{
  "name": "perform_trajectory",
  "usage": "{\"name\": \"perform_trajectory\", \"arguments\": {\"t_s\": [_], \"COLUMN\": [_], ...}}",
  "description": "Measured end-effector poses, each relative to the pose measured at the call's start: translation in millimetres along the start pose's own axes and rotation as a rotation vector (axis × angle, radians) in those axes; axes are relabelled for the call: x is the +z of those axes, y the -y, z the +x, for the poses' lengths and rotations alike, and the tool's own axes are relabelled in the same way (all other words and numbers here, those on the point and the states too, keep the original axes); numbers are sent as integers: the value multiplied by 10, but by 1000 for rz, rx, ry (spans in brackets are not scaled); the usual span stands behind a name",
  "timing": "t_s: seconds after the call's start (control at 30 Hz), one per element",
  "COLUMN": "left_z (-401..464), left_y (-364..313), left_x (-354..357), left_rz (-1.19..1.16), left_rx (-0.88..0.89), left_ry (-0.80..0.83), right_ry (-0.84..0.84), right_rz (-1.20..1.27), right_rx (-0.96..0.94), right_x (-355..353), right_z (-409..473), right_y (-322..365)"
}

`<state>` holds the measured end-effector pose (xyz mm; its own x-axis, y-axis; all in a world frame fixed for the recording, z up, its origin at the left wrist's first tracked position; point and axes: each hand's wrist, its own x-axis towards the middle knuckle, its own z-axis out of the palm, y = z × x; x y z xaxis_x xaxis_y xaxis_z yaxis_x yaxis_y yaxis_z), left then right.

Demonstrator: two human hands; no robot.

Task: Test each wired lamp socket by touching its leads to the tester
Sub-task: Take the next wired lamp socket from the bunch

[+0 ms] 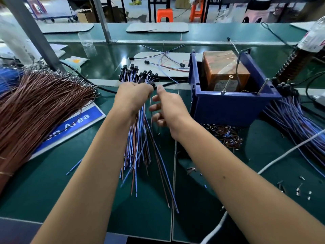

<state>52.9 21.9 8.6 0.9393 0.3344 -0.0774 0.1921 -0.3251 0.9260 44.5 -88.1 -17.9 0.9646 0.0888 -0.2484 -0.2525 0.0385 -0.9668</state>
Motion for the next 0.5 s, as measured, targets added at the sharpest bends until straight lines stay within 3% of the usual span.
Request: {"name": "perform_trajectory", "arguments": {"t_s": [0.13,0.23,0.3,0.43,0.5], "left_z": [-220,-227,-158,147,215], "left_y": [-74,-82,-74,63,93], "left_x": [-127,-240,-274,-124,0], "left_rz": [171,270,279,256,190], "left_rx": [-32,-25,-39,-45,-50], "left_ry": [307,411,375,94,88], "right_ry": [76,73,22,-68,-65], "right_rz": [141,107,-19,-134,-135], "right_rx": [105,106,44,-48,-106], "right_x": [-32,-58,-78,-73,-48], "right_z": [-4,-14,-20,-59,-81], "right_y": [53,19,-30,-66,-66]}}
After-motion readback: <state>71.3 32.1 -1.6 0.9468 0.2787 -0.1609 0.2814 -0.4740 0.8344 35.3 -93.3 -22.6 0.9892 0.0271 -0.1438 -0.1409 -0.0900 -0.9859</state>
